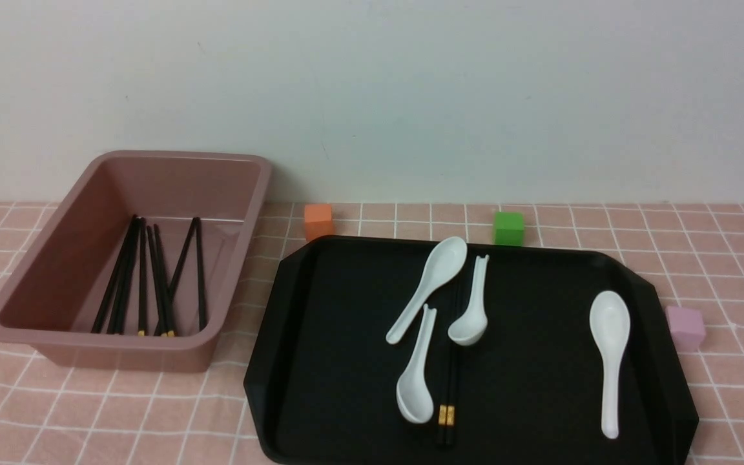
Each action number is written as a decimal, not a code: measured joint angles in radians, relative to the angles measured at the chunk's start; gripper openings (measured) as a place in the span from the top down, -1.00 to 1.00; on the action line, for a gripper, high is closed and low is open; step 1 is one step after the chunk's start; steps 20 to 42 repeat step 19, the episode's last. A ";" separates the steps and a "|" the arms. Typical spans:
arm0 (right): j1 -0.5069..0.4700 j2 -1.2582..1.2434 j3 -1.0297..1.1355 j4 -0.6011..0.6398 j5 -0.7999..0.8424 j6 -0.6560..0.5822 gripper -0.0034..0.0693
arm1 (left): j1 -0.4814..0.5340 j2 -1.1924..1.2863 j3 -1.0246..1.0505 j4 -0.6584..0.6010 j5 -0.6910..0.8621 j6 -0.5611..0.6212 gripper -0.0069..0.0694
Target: On pink tablecloth take chopsticks from black tray and put them in box.
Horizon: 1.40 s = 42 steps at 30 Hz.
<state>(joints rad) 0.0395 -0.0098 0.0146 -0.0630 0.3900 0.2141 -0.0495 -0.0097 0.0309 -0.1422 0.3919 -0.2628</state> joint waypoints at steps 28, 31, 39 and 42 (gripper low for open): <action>0.000 0.000 0.000 0.000 0.000 0.000 0.82 | 0.000 0.000 0.000 0.000 0.000 0.000 0.19; 0.000 0.000 0.000 0.000 0.000 0.000 0.82 | 0.000 0.000 0.000 0.000 0.000 0.000 0.19; 0.000 0.000 0.000 0.000 0.000 0.000 0.82 | 0.000 0.000 0.000 0.000 0.000 0.000 0.19; 0.000 0.000 0.000 0.000 0.000 0.000 0.82 | 0.000 0.000 0.000 0.000 0.000 0.000 0.19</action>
